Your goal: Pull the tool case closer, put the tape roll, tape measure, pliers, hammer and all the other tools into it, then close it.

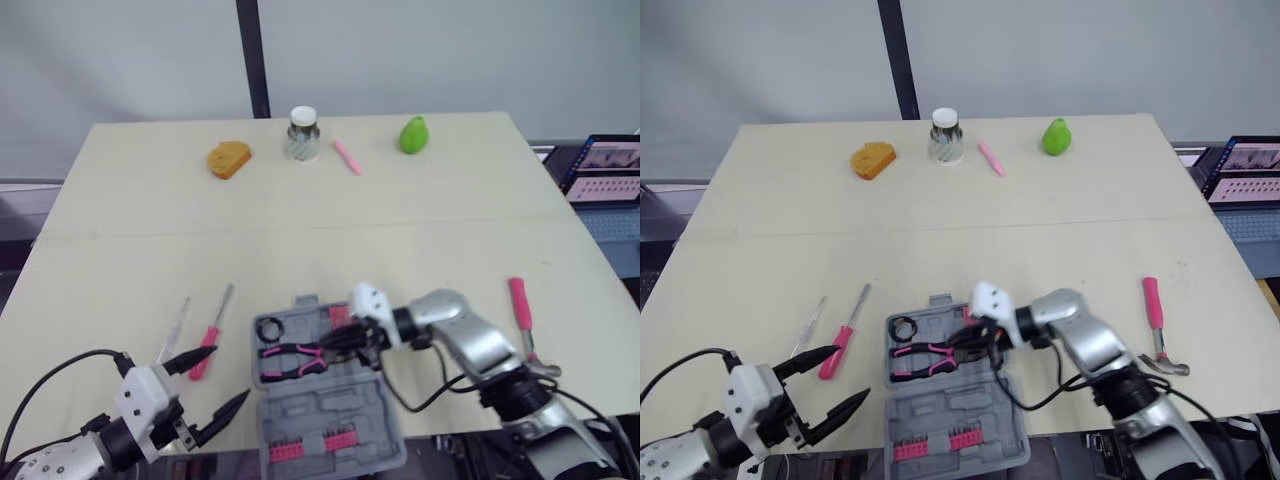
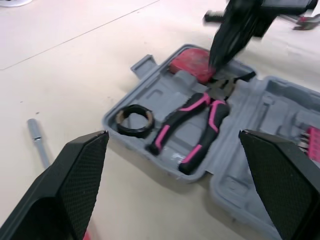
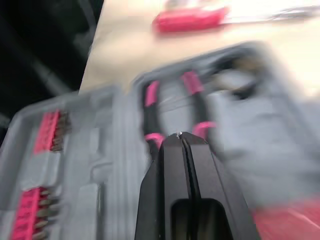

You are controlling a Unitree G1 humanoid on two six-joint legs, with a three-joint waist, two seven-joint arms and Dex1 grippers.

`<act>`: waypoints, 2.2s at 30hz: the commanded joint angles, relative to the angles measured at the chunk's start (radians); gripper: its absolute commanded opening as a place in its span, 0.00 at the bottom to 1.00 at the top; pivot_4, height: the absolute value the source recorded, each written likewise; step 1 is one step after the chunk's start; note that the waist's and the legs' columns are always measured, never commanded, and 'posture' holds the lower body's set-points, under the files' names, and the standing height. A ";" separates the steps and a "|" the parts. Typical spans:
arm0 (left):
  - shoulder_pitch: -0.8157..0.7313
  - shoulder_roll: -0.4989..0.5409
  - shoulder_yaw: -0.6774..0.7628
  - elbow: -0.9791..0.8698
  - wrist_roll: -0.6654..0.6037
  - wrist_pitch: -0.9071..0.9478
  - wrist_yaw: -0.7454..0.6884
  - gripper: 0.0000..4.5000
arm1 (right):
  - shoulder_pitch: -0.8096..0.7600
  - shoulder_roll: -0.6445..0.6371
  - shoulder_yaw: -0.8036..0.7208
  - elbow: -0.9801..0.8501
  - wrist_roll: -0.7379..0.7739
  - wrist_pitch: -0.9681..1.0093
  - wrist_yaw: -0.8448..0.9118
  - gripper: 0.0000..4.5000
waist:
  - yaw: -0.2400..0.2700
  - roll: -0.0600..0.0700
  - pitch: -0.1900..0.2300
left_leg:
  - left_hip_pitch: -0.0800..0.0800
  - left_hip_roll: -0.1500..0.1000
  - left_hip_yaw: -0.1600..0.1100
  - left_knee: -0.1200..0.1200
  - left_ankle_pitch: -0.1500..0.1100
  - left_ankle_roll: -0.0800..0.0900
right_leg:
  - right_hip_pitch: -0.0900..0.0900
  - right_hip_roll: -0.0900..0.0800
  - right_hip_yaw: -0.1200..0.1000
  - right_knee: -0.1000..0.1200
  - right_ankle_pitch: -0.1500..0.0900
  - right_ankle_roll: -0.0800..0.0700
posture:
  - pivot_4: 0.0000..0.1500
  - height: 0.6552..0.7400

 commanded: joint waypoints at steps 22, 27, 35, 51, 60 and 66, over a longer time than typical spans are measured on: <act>-0.143 0.089 0.441 0.607 -0.061 -0.041 -0.011 1.00 | 0.323 -0.376 -0.734 0.661 0.078 -0.162 -0.166 0.91 | -0.002 -0.002 0.001 | 0.002 0.000 0.010 0.000 -0.002 0.004 | 0.000 0.000 0.000 -0.002 0.001 0.003 | 1.00 1.00; -0.146 0.111 0.427 0.617 -0.052 -0.038 -0.035 1.00 | 0.373 -0.352 -0.757 0.624 0.094 -0.182 -0.162 0.99 | -0.010 -0.001 0.002 | 0.003 0.002 0.011 0.000 -0.005 -0.001 | 0.000 -0.003 0.002 -0.002 0.002 0.003 | 1.00 1.00; -0.106 0.117 0.270 0.426 -0.040 0.033 -0.093 1.00 | 0.399 -0.312 -0.634 0.266 0.143 -0.062 -0.124 0.99 | -0.023 0.003 0.004 | 0.003 0.003 0.011 0.000 -0.006 -0.002 | -0.001 -0.003 0.002 -0.002 0.002 0.002 | 1.00 1.00; -0.117 0.163 -0.171 0.155 0.121 0.160 -0.091 0.15 | 0.325 -0.310 -0.105 -0.184 -0.030 -0.029 -0.060 0.15 | 0.000 0.003 0.004 | 0.003 0.002 0.011 0.000 -0.004 0.001 | 0.000 0.000 0.002 -0.003 0.002 0.002 | 1.00 1.00; -0.186 0.146 -0.281 0.203 0.196 0.171 -0.056 0.01 | 0.241 -0.232 0.066 -0.132 -0.174 -0.072 -0.086 0.00 | 0.001 0.003 0.004 | 0.003 0.001 0.010 0.001 -0.003 0.002 | 0.000 0.001 0.001 -0.001 0.002 0.002 | 1.00 1.00; -0.223 0.120 -0.348 0.241 0.232 0.164 -0.032 0.01 | 0.239 -0.207 0.093 -0.129 -0.197 -0.075 -0.087 0.00 | 0.001 0.003 0.004 | 0.003 0.000 0.010 0.001 -0.003 0.002 | 0.000 0.001 0.000 -0.001 0.002 0.002 | 1.00 1.00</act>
